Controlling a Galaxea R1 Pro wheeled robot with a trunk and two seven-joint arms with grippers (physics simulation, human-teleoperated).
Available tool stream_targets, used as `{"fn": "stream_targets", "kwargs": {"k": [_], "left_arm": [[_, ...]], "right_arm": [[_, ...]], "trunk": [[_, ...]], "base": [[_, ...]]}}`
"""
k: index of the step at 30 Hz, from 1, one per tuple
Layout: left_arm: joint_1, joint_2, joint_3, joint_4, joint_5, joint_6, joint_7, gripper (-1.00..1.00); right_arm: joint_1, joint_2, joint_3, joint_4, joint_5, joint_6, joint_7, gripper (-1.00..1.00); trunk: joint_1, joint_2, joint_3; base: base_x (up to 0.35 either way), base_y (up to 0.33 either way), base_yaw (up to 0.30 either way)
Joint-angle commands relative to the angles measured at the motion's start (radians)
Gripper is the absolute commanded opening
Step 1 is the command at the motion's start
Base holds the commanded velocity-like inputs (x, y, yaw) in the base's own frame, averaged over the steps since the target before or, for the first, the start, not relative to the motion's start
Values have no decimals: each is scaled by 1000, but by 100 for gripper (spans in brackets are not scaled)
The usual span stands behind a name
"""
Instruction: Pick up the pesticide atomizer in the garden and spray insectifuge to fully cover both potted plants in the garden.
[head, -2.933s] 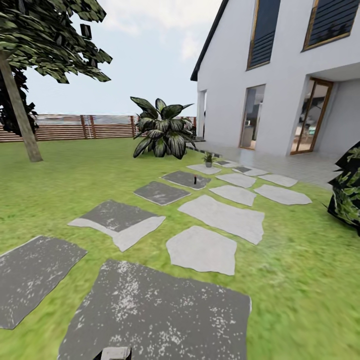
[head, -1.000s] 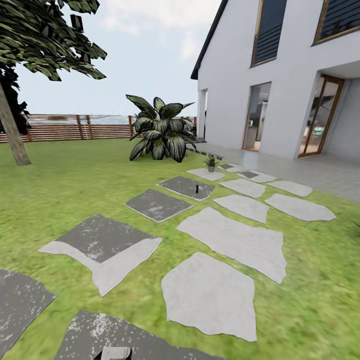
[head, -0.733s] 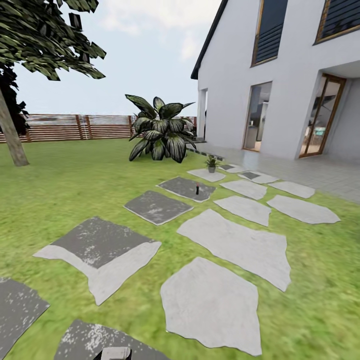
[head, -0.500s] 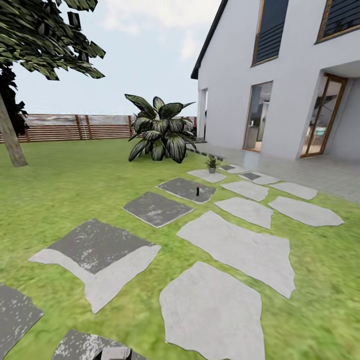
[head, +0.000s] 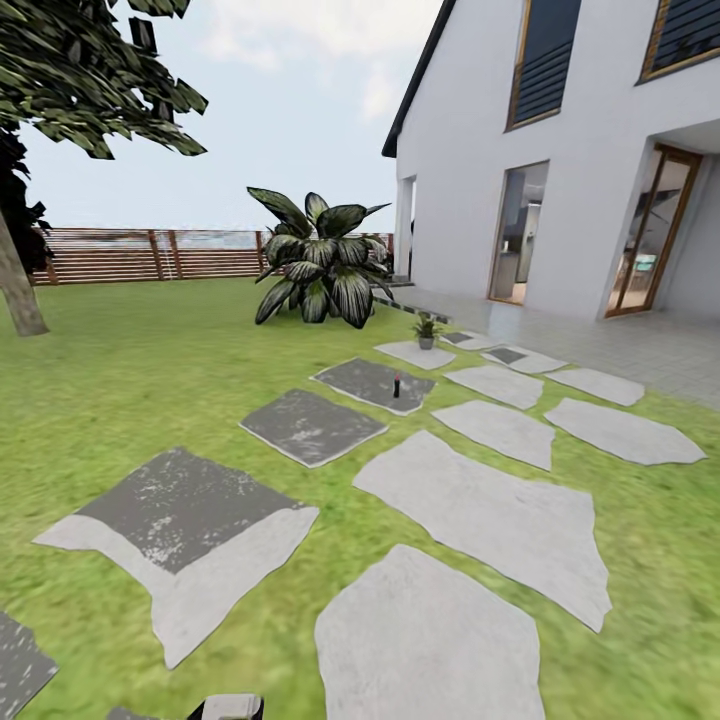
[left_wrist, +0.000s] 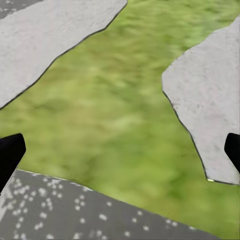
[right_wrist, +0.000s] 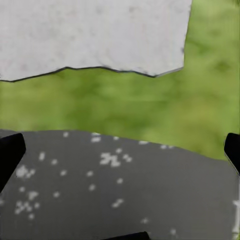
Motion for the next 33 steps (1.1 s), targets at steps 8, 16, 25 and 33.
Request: {"fn": "stream_targets", "kwargs": {"k": [8, 16, 25, 33], "left_arm": [[-1, 0, 0, 1, 0, -3, 0, 100], [-1, 0, 0, 1, 1, -3, 0, 100], [-1, 0, 0, 1, -1, -3, 0, 100], [-1, 0, 0, 1, 0, -3, 0, 100]], "right_arm": [[-1, -2, -1, 5, 0, -5, 0, 100], [-1, -2, -1, 0, 1, -5, 0, 100], [-1, -1, 0, -1, 7, -5, 0, 100], [-1, -1, -2, -2, 0, -4, 0, 100]], "trunk": [[0, 0, -1], [0, 0, -1], [0, 0, -1], [0, 0, -1]], "base": [[268, 0, 0], [268, 0, 0], [261, 0, 0], [284, 0, 0]]}}
